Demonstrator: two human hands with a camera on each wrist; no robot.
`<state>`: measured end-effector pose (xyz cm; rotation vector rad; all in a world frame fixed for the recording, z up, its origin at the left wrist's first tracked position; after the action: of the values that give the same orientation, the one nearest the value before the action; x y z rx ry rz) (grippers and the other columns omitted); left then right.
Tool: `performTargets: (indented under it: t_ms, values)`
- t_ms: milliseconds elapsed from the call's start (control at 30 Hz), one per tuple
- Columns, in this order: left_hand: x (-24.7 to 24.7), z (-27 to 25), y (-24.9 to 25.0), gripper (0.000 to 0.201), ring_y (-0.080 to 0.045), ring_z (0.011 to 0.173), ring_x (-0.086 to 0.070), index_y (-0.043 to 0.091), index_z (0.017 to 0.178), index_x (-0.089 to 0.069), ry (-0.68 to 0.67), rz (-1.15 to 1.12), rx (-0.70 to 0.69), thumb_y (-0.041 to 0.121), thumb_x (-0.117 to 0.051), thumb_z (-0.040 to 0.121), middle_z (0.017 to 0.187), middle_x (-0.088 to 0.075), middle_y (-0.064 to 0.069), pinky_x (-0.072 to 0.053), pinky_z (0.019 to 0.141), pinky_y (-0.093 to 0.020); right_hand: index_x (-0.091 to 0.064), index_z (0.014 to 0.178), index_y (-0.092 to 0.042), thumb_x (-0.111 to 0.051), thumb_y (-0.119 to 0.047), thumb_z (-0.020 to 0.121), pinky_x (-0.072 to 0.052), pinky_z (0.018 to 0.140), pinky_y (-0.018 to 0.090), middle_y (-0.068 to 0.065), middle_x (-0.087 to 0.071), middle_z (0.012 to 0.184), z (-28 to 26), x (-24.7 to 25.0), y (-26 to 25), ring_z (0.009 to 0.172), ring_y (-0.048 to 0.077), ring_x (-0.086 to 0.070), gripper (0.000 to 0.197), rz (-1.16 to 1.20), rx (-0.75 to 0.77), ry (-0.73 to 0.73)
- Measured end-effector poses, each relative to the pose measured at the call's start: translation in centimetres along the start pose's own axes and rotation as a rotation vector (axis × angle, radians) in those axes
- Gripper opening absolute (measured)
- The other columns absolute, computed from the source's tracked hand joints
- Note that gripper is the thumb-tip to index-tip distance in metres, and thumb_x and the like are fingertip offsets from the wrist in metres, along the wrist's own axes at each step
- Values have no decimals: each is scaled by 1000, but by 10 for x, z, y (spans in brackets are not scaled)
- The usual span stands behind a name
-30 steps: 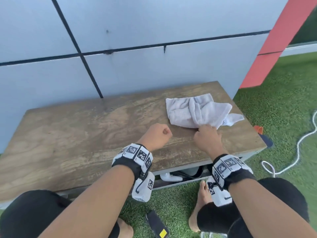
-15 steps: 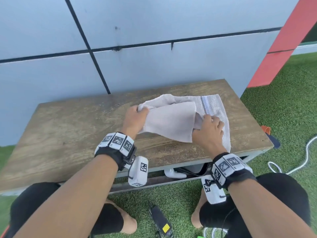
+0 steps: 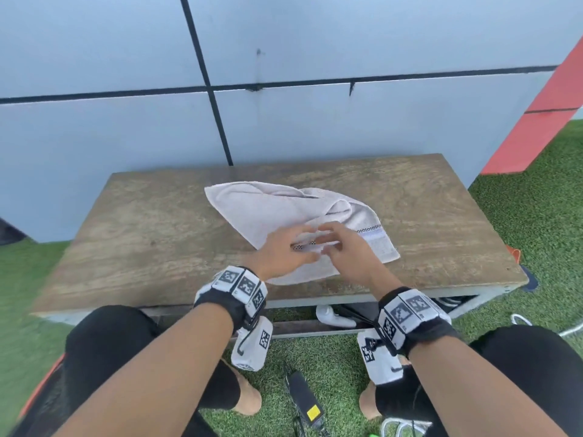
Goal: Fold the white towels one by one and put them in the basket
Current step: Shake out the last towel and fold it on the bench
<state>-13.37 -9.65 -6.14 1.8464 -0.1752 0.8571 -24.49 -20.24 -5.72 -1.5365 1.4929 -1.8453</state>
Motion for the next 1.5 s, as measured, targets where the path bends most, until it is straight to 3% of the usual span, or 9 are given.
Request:
performTargets:
  t_ms: [167, 300, 500, 633, 767, 1000, 1167, 1267, 1500]
  values:
    - [-5, -24, -38, 73, -22, 153, -5, 47, 155, -20, -77, 512, 142, 36, -57, 92, 166, -10, 6, -14, 119, -58, -51, 132, -21, -53, -7, 85, -44, 101, 45, 3, -46, 137, -7, 7, 30, 124, 26, -42, 49, -528, -150, -51]
    - [19, -28, -60, 69, -21, 151, -18, 40, 156, -20, 70, 538, 209, 34, -51, 94, 165, -18, 2, -21, 117, -54, -55, 122, -30, -56, -22, 87, -35, 105, 46, -5, -43, 132, -17, 8, 40, 122, 23, -40, 35, -640, -129, 3]
    - [41, -43, -57, 43, -32, 106, -52, 17, 117, -45, 412, 534, 241, 41, -57, 84, 113, -49, -9, -46, 87, -45, -56, 102, -22, -51, -27, 97, -51, 85, 44, 0, -63, 89, -17, 8, 19, 85, 26, -58, 9, -529, -63, 132]
    - [37, -50, -66, 58, -29, 85, -64, 13, 102, -47, 251, 424, 448, 65, -59, 79, 86, -58, -2, -46, 67, -32, -52, 99, -17, -52, -25, 99, -42, 54, 33, 1, -62, 78, -11, 10, -1, 65, 20, -56, 8, -176, -50, 194]
    - [36, -46, -76, 37, -24, 58, -53, 14, 63, -42, 169, 286, 450, 34, -62, 87, 59, -49, -4, -39, 58, -29, -52, 88, -12, -54, -31, 96, -39, 56, 33, 5, -62, 75, -5, 0, 0, 65, 22, -52, 21, -210, -100, 46]
    - [57, -34, -34, 24, -22, 76, -65, 4, 96, -58, 359, -209, 250, 28, -51, 96, 88, -64, -8, -57, 59, -35, -54, 117, -23, -67, -45, 85, -32, 102, 34, -6, -55, 123, -8, -12, -6, 117, 16, -45, 41, -372, 79, 16]
    - [54, -22, 23, 22, -36, 83, -73, 6, 97, -58, 333, -555, 147, 27, -61, 94, 91, -72, -19, -61, 74, -45, -55, 103, -17, -74, -44, 85, -42, 71, 14, -11, -60, 94, -8, -21, -48, 84, 2, -56, 38, -188, 144, -38]
    - [49, -21, 41, 21, -37, 83, -73, 9, 100, -52, 282, -791, 74, 27, -63, 95, 94, -74, -21, -59, 78, -45, -63, 97, -12, -56, -47, 90, -56, 73, 37, 1, -71, 87, 2, -9, -50, 80, 19, -67, 36, -106, 67, 57]
    - [27, -30, 25, 35, -18, 86, -61, 23, 98, -52, 280, -334, -39, 37, -77, 78, 101, -61, 2, -50, 72, -30, -70, 104, -2, -42, -27, 106, -56, 70, 28, 8, -78, 92, -6, 10, -55, 77, 19, -74, 37, 529, -139, 33]
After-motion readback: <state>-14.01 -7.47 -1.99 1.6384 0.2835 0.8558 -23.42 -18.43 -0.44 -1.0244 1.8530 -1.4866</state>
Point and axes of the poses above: each hand's wrist, its own z-axis towards the middle knuckle, its own x-axis out of the back of the hand, y = z × x, the point moved 6 cm from there along z, towards the middle knuckle
